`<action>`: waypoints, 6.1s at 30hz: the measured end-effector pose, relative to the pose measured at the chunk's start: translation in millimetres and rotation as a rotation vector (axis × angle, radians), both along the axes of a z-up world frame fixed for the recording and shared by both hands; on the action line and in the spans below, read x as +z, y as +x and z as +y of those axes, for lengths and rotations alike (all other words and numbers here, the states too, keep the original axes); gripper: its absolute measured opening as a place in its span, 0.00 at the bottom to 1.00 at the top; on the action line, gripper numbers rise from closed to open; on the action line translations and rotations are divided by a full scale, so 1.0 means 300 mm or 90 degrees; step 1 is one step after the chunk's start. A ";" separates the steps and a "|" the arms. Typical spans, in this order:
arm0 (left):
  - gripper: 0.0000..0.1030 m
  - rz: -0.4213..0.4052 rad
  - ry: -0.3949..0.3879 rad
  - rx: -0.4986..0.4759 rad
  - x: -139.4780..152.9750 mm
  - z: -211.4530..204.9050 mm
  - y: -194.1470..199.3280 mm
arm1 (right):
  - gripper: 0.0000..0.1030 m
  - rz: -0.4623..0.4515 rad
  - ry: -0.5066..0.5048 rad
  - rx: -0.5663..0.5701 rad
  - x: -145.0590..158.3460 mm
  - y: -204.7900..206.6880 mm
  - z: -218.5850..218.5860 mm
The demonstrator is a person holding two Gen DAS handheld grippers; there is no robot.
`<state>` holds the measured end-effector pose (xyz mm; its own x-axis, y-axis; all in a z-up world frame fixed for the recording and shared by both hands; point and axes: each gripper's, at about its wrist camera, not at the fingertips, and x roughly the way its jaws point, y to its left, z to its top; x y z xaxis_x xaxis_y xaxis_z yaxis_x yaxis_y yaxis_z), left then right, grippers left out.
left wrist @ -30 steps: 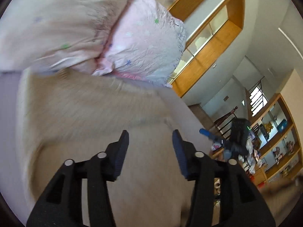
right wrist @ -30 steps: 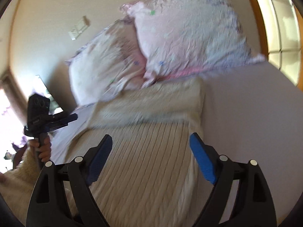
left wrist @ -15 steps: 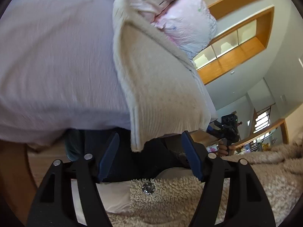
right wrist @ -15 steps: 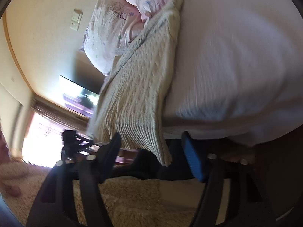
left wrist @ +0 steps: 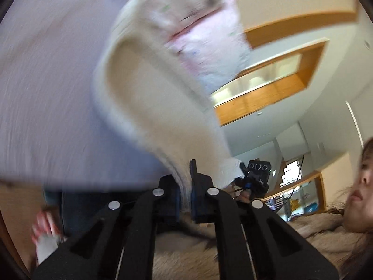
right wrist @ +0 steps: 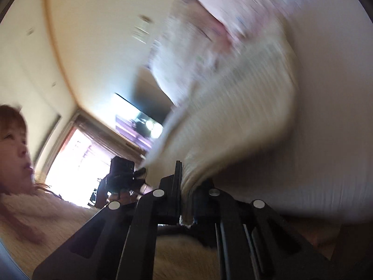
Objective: Fold small clothes
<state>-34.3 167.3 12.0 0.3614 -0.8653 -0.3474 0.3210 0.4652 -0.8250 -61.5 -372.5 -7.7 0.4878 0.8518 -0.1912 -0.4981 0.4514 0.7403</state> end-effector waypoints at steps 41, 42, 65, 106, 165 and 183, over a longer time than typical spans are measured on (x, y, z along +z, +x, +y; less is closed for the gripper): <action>0.15 0.002 -0.077 0.025 0.275 -0.500 0.882 | 0.87 0.004 0.021 -0.383 0.081 0.693 -0.166; 0.16 -0.004 -0.107 -0.016 0.282 -0.625 0.907 | 0.87 0.004 0.009 -0.403 0.081 0.688 -0.179; 0.72 0.114 0.136 -0.072 -0.064 -0.904 0.963 | 0.75 0.317 -0.168 -0.211 -0.037 0.888 -0.212; 0.98 -0.046 0.567 0.165 -0.015 -0.492 0.404 | 0.99 0.010 -0.478 -0.301 0.126 0.379 0.412; 0.98 -0.071 0.641 0.199 -0.055 -0.540 0.411 | 0.99 0.101 -0.615 -0.267 -0.021 0.461 0.626; 0.98 -0.072 0.641 0.199 -0.055 -0.540 0.411 | 0.99 0.101 -0.615 -0.266 -0.021 0.461 0.626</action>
<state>88.9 5.4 -4.5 0.5931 -0.0601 -0.8029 0.1189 0.9928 0.0135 76.8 -184.8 -14.0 0.6168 0.0754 -0.7835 -0.0968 0.9951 0.0196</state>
